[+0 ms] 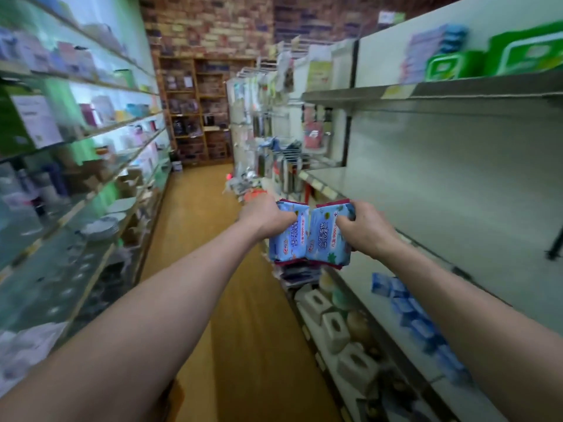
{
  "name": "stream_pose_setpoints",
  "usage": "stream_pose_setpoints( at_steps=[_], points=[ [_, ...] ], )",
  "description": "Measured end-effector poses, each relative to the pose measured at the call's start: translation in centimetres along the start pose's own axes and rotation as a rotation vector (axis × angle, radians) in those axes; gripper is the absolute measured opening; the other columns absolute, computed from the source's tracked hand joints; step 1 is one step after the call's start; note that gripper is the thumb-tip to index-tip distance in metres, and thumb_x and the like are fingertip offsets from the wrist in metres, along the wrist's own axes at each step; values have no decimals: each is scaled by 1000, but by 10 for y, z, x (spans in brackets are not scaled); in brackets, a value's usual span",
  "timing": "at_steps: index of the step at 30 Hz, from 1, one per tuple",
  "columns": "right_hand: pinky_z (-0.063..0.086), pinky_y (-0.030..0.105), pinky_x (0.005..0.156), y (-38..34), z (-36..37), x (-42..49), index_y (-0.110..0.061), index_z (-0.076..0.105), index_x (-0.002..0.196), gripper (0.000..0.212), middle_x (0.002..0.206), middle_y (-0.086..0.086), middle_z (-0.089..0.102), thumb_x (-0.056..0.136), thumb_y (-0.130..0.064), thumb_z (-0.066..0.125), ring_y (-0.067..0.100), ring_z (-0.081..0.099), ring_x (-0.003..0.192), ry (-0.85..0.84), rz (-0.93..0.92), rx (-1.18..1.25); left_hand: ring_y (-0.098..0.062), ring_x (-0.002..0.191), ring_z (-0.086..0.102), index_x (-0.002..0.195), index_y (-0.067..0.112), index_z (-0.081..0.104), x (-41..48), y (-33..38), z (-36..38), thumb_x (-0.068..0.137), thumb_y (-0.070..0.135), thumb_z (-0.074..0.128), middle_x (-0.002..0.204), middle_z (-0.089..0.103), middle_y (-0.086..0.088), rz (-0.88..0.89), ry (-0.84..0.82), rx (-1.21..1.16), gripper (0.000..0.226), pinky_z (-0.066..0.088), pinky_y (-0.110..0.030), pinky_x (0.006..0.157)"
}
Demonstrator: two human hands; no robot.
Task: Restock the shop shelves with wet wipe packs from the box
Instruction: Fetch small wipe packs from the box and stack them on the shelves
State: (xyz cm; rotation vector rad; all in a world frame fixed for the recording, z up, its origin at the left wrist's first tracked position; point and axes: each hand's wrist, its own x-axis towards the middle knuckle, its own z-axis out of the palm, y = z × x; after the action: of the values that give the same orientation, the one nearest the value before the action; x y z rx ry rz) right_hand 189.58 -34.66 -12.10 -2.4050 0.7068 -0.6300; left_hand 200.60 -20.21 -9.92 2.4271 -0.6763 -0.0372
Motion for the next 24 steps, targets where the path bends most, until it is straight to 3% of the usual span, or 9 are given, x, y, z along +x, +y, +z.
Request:
stream_pose_setpoints(
  at_steps=[4, 10, 18, 21, 24],
  points=[
    [43, 32, 72, 45, -57, 13, -14, 54, 103, 19, 98, 5, 61, 90, -26, 47, 27, 58, 92, 115, 54, -40, -27, 83, 68, 72, 13, 53, 17, 65, 30, 82, 29, 59, 89, 69, -10, 121, -8, -90, 20, 55, -37, 70],
    [56, 43, 77, 112, -130, 10, -15, 54, 100, 20, 93, 6, 65, 87, -26, 45, 27, 66, 82, 234, 169, -2, -28, 85, 70, 89, 9, 65, 32, 149, 83, 73, 37, 57, 92, 72, -10, 204, -97, -283, 32, 57, -44, 77],
    [57, 43, 79, 187, -194, -6, -19, 53, 106, 21, 101, 4, 65, 88, -28, 49, 25, 65, 88, 385, 333, 77, -33, 88, 66, 91, 9, 59, 31, 245, 150, 86, 22, 56, 95, 67, -14, 341, -130, -323, 15, 58, -42, 76],
    [56, 38, 76, 206, -210, -12, -16, 55, 107, 21, 98, 5, 64, 89, -26, 49, 26, 64, 86, 432, 389, 37, -34, 91, 64, 98, 8, 59, 29, 271, 170, 87, 14, 50, 99, 65, -13, 371, -156, -312, 15, 58, -45, 79],
    [51, 31, 72, 224, -225, -14, -15, 56, 105, 19, 98, 4, 64, 90, -25, 50, 24, 62, 86, 474, 427, 13, -33, 89, 66, 98, 11, 61, 33, 293, 188, 89, 23, 57, 99, 69, -11, 404, -196, -333, 16, 58, -45, 78]
  ],
)
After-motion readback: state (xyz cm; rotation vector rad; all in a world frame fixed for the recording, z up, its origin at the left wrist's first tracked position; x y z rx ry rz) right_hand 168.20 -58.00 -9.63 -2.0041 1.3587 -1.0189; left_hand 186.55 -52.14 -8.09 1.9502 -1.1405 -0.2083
